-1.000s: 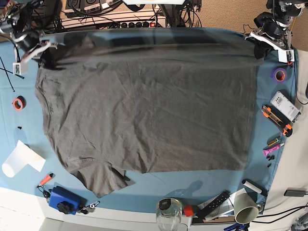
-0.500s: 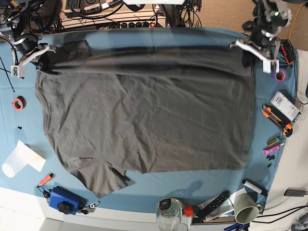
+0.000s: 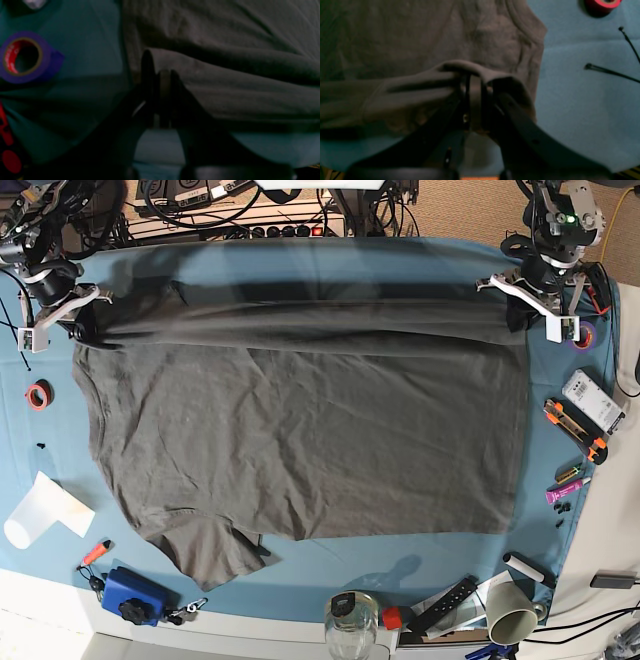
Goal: Fold the T-shirt properly
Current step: 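Lift the shoulder edge and pull it over the shirt body with both grippers, then lower the folded edge onto the shirt and open both grippers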
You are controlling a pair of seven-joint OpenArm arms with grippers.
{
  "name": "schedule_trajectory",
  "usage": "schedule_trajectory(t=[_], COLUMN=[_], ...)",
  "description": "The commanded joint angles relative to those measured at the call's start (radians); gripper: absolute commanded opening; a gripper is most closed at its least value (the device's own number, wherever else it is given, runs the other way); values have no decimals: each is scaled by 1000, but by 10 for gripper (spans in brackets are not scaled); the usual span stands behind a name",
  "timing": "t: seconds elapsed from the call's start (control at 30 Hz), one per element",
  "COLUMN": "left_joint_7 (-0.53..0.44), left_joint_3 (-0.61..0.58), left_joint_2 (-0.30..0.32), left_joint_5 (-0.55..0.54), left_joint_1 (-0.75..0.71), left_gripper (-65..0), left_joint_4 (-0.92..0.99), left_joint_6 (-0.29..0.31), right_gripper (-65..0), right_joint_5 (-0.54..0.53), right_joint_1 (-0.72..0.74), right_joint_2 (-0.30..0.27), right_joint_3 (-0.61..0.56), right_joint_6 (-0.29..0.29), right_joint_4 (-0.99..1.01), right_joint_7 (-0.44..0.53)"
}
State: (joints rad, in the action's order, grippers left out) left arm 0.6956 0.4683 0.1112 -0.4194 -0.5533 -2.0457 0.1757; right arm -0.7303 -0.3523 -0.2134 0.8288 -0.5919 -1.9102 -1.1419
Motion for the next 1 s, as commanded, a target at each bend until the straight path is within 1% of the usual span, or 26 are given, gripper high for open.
schedule_trajectory(t=[0.0,0.13,0.23,0.3,0.43,0.53,0.6,0.73,0.87,0.9,0.97], left_joint_7=[-23,-23,-23,-23,-24,-24,-35,-39,-47,-50,-50], left_joint_3=[6,6,6,6,6,4,-3,-8,-8,-8,-10], left_joint_2=[11,39,61,71,72,87,108,139,145,145,145], left_joint_5=[14,18,54,50,48,32,31,31,18,7,-9], left_joint_1=[0,6,7,5,6,8,14,45,73,79,93], left_gripper=[-650,-650,-650,-650,-650,-650,-650,-650,-650,-650,-650], left_joint_4=[-16,-16,-16,-16,-16,-16,-16,5,35,42,57], left_joint_6=[-9,-51,-53,-53,-53,-52,-52,-45,-44,-35,5], right_gripper=[-650,-650,-650,-650,-650,-650,-650,-650,-650,-650,-650], right_joint_5=[-1,-1,-1,-1,11,46,80,177,243,253,266], right_joint_1=[4,4,4,4,6,7,17,44,79,85,95], right_joint_2=[-19,-19,-19,-19,-19,-19,-19,-19,-18,-17,-16], right_joint_3=[8,8,8,8,8,-5,-41,-139,-191,-194,-194], right_joint_6=[5,5,5,5,5,6,10,46,75,81,90], right_joint_4=[-12,-12,-12,-12,-12,-12,-12,-12,-12,-12,-11], right_joint_7=[35,37,40,47,69,104,107,134,148,151,154])
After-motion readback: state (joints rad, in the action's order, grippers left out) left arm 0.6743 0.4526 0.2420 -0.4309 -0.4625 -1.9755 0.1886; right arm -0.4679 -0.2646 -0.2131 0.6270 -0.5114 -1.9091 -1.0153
